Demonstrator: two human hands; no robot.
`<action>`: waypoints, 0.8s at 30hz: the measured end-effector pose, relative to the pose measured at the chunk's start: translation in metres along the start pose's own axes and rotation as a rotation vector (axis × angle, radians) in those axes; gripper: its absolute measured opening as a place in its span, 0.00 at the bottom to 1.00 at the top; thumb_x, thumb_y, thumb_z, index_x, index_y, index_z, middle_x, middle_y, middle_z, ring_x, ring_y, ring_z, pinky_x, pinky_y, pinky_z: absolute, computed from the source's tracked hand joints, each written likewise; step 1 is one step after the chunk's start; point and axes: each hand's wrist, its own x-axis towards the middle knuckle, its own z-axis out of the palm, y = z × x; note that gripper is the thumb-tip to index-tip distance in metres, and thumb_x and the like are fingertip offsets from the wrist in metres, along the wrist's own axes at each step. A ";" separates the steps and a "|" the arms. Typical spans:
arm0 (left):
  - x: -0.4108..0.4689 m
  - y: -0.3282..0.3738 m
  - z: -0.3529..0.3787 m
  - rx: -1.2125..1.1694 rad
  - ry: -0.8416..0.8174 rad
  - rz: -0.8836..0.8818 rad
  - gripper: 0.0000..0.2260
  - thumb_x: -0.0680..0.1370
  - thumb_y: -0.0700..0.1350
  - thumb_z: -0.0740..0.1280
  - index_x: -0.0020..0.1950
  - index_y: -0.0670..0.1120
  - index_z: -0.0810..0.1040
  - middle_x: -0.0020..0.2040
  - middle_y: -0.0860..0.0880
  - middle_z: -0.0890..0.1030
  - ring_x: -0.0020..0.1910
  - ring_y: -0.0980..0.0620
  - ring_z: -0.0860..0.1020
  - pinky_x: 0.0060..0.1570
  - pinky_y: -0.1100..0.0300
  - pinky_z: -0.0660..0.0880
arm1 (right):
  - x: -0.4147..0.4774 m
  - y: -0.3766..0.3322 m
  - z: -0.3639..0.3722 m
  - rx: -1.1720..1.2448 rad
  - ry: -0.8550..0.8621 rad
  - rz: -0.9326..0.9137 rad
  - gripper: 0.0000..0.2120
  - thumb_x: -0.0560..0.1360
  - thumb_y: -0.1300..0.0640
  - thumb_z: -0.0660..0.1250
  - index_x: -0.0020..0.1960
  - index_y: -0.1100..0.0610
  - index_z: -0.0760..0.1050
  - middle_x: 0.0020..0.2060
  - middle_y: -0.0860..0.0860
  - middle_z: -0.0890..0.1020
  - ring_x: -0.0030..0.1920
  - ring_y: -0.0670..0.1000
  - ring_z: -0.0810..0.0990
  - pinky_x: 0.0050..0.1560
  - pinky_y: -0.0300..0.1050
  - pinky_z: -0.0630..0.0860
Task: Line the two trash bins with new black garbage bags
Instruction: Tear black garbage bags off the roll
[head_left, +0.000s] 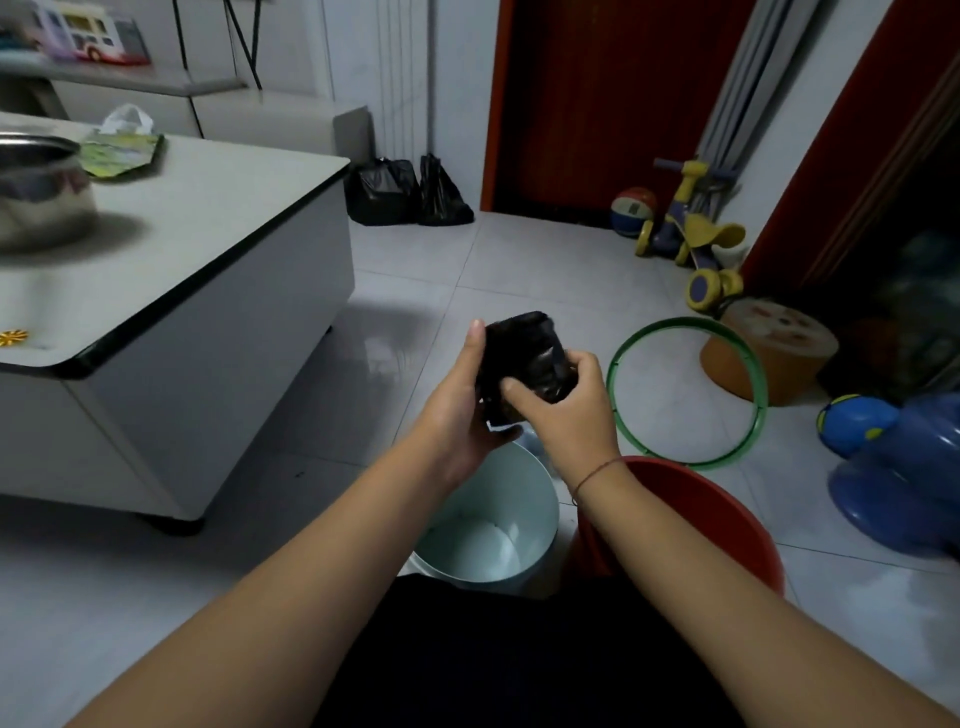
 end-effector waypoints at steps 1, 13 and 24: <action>0.002 -0.002 -0.003 0.026 -0.002 0.003 0.28 0.75 0.67 0.58 0.63 0.48 0.78 0.59 0.46 0.82 0.60 0.47 0.78 0.64 0.44 0.70 | 0.001 0.001 0.000 0.054 -0.015 0.034 0.19 0.66 0.49 0.75 0.51 0.50 0.71 0.47 0.48 0.80 0.48 0.48 0.80 0.47 0.40 0.78; 0.009 -0.006 -0.006 0.009 0.019 0.030 0.22 0.76 0.52 0.67 0.65 0.41 0.74 0.60 0.39 0.80 0.60 0.42 0.79 0.64 0.45 0.72 | 0.002 0.005 -0.005 0.167 -0.216 0.122 0.27 0.75 0.46 0.66 0.70 0.50 0.64 0.64 0.52 0.73 0.64 0.51 0.73 0.62 0.47 0.74; 0.010 -0.002 -0.011 0.016 0.027 0.032 0.27 0.76 0.66 0.57 0.61 0.48 0.79 0.55 0.45 0.84 0.54 0.48 0.81 0.59 0.51 0.73 | 0.000 0.005 -0.008 0.670 -0.391 0.268 0.21 0.74 0.62 0.68 0.66 0.54 0.70 0.57 0.58 0.81 0.56 0.54 0.81 0.54 0.47 0.80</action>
